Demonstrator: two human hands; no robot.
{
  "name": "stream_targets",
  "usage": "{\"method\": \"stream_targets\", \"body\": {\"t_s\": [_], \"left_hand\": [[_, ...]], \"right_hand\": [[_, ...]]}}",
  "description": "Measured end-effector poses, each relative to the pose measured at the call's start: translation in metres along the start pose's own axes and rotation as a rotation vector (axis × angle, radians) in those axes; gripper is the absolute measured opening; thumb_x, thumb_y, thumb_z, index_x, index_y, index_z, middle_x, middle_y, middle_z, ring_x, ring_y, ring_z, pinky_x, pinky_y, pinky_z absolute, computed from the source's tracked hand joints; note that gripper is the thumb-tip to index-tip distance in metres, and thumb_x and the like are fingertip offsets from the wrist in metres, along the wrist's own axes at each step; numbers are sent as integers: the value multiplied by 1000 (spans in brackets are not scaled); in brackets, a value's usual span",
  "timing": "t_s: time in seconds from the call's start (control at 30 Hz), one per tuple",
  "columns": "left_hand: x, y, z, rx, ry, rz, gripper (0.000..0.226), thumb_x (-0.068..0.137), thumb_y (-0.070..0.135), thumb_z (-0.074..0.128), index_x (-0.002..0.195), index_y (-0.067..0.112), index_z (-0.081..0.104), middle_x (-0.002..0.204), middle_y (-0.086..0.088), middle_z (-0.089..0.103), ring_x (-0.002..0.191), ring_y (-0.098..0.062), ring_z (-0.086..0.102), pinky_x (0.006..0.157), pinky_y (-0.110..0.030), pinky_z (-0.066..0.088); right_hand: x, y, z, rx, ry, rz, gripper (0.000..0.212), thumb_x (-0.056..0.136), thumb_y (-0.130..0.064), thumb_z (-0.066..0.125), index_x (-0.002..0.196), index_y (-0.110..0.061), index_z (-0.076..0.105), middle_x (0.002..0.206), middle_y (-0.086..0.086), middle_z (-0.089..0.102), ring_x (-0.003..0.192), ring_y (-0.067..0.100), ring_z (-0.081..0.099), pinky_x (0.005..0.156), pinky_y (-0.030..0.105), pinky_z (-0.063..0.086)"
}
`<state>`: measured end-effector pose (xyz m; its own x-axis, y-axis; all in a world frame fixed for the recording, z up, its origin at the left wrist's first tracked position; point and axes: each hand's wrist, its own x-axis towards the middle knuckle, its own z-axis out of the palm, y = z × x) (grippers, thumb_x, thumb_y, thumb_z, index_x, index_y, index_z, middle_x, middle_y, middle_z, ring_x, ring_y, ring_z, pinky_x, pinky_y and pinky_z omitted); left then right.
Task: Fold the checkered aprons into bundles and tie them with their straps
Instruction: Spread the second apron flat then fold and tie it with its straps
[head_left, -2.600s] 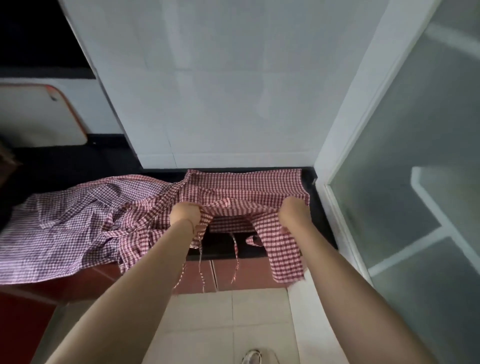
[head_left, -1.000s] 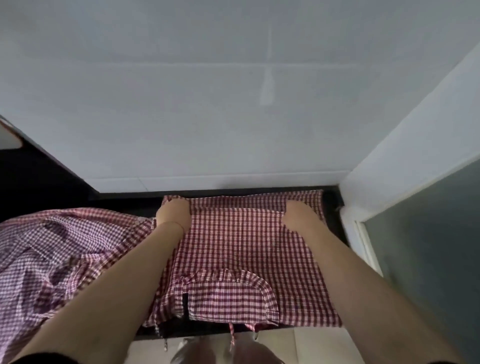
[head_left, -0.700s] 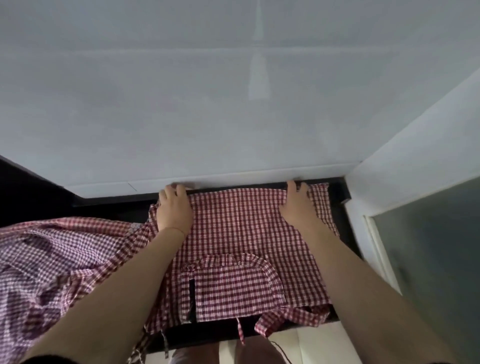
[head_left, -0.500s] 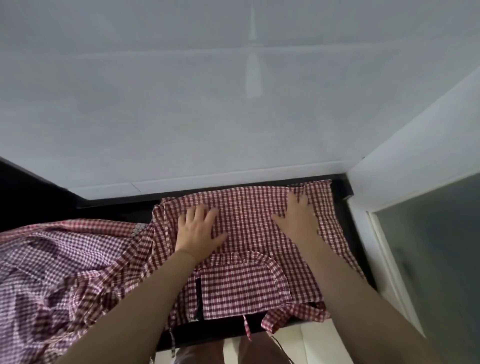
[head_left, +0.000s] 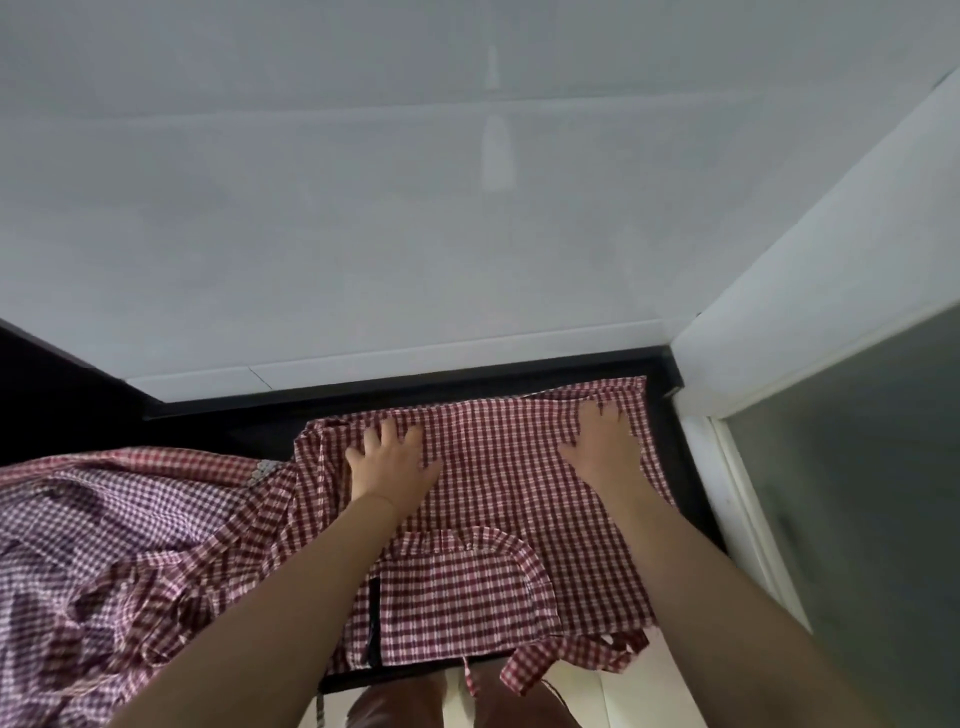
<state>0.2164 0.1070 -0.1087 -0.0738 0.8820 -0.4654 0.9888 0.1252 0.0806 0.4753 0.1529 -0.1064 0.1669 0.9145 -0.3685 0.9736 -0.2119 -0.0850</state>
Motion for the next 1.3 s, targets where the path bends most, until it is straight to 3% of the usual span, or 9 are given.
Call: {"method": "stream_targets", "body": {"t_s": [0.07, 0.2, 0.27, 0.37, 0.57, 0.77, 0.97, 1.1, 1.3], "left_hand": [[10, 7, -3, -15, 140, 82, 63, 96, 48, 52, 150, 23, 29, 160, -8, 23, 147, -29, 22, 118, -52, 26], [32, 24, -6, 15, 177, 180, 66, 94, 31, 59, 151, 23, 28, 155, -6, 32, 146, -26, 27, 121, -48, 21], [37, 31, -10, 34, 235, 159, 47, 95, 27, 55, 140, 22, 44, 129, -1, 55, 124, -21, 49, 116, -43, 28], [36, 38, -15, 98, 237, 179, 22, 97, 23, 48, 115, 23, 62, 102, 4, 58, 98, -15, 52, 106, -36, 35], [38, 42, -8, -12, 72, 205, 54, 95, 28, 56, 147, 23, 38, 153, -5, 35, 142, -26, 31, 116, -48, 32], [45, 40, -1, 67, -40, -56, 68, 98, 51, 46, 155, 23, 21, 162, -7, 18, 145, -39, 25, 113, -56, 30], [58, 57, -6, 122, 119, -8, 35, 97, 17, 49, 132, 15, 48, 132, -7, 51, 124, -25, 49, 111, -41, 38], [62, 56, -9, 88, 192, -8, 23, 95, 6, 49, 116, 14, 49, 111, -5, 59, 99, -20, 57, 94, -32, 47], [66, 55, 1, 48, 343, 25, 18, 85, -6, 56, 90, 10, 51, 68, -1, 43, 58, -16, 39, 58, -31, 36]], "right_hand": [[12, 10, -4, -8, 96, -79, 70, 87, -37, 73, 143, -16, 38, 150, 11, 40, 138, 29, 39, 111, 46, 37], [33, 15, -8, -55, 6, -311, 73, 86, -39, 73, 147, -22, 37, 153, 6, 40, 143, 26, 35, 118, 50, 23], [38, 6, -9, -76, -32, -380, 57, 88, -39, 68, 138, -22, 48, 143, 4, 52, 135, 25, 44, 116, 51, 25], [39, -12, -2, -46, -48, -459, 49, 92, -41, 61, 137, -23, 52, 138, 3, 55, 132, 24, 46, 117, 52, 26], [46, -27, 0, -69, -86, -516, 56, 93, -23, 58, 147, -23, 41, 147, 5, 45, 138, 25, 40, 119, 54, 22], [63, 31, -7, -190, 44, -226, 47, 94, -27, 61, 138, -15, 48, 139, 9, 53, 130, 26, 48, 113, 50, 31], [83, 65, -9, -58, 107, -187, 18, 98, -15, 50, 107, -6, 64, 111, 13, 64, 101, 26, 60, 94, 38, 47], [87, 65, -11, -5, 119, -173, 13, 99, -12, 50, 101, -5, 61, 100, 12, 65, 90, 26, 61, 84, 36, 47], [98, 68, -9, 67, 153, -134, 12, 99, -13, 53, 95, -4, 60, 90, 11, 66, 79, 24, 61, 70, 34, 51]]}}
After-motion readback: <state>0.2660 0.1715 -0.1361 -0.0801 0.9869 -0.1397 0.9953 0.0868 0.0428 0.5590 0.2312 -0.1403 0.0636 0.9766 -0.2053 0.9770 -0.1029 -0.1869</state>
